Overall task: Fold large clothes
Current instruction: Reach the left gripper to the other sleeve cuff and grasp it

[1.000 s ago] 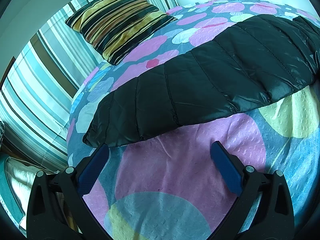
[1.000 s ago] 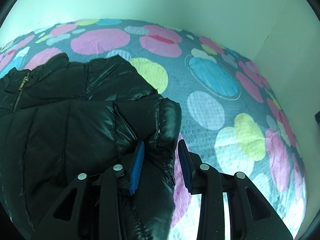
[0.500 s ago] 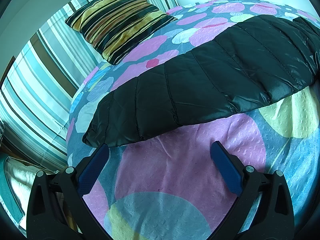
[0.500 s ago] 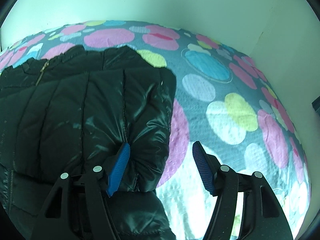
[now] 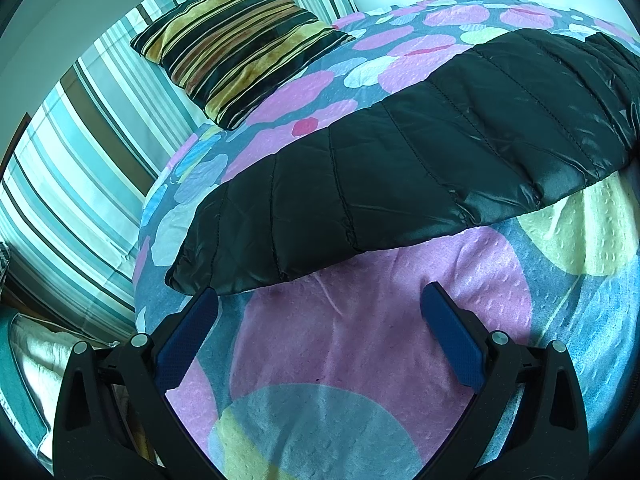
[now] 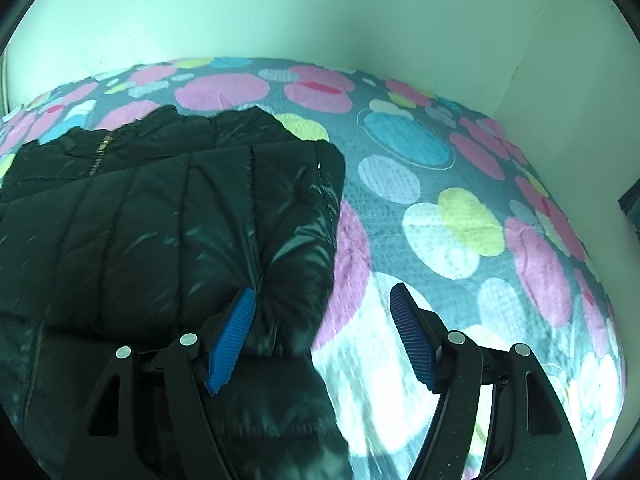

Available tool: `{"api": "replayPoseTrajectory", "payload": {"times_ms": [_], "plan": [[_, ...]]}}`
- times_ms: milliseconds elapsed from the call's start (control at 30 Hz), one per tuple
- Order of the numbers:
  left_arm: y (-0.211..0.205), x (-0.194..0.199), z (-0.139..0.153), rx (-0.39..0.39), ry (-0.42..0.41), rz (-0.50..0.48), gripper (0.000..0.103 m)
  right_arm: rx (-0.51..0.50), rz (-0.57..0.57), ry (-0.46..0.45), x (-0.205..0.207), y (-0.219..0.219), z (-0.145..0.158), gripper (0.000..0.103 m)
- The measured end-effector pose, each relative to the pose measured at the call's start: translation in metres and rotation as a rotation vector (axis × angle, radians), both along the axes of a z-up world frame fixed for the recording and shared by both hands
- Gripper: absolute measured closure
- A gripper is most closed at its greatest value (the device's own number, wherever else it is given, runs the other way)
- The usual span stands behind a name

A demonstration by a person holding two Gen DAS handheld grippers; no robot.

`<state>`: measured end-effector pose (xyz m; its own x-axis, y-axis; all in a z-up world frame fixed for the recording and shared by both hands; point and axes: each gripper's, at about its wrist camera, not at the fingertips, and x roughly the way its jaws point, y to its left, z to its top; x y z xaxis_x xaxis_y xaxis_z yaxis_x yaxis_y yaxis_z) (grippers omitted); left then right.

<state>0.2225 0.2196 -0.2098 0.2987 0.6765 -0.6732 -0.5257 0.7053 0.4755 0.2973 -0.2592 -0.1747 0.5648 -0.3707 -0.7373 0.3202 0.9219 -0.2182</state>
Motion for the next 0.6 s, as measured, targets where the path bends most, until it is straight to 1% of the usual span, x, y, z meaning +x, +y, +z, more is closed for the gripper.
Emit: {"api": "replayPoseTrajectory", "payload": {"times_ms": [133, 300, 433, 500, 600], "plan": [[0.002, -0.001, 0.0, -0.006, -0.002, 0.0, 0.002, 0.014, 0.015, -0.022, -0.038, 0.005, 0.009, 0.03], [0.002, -0.001, 0.0, 0.0, 0.001, -0.001, 0.002, 0.018, 0.025, -0.012, -0.076, 0.011, 0.002, 0.03], [0.003, -0.001, 0.0, 0.003, 0.002, -0.001, 0.002, 0.037, 0.02, -0.013, -0.075, 0.01, 0.001, 0.03], [0.003, -0.001, 0.0, 0.002, 0.002, -0.001, 0.002, 0.039, 0.02, -0.026, -0.07, 0.011, 0.006, 0.03], [0.003, -0.001, 0.0, 0.006, 0.004, -0.002, 0.002, 0.013, 0.028, -0.054, -0.052, 0.015, 0.017, 0.03]]}}
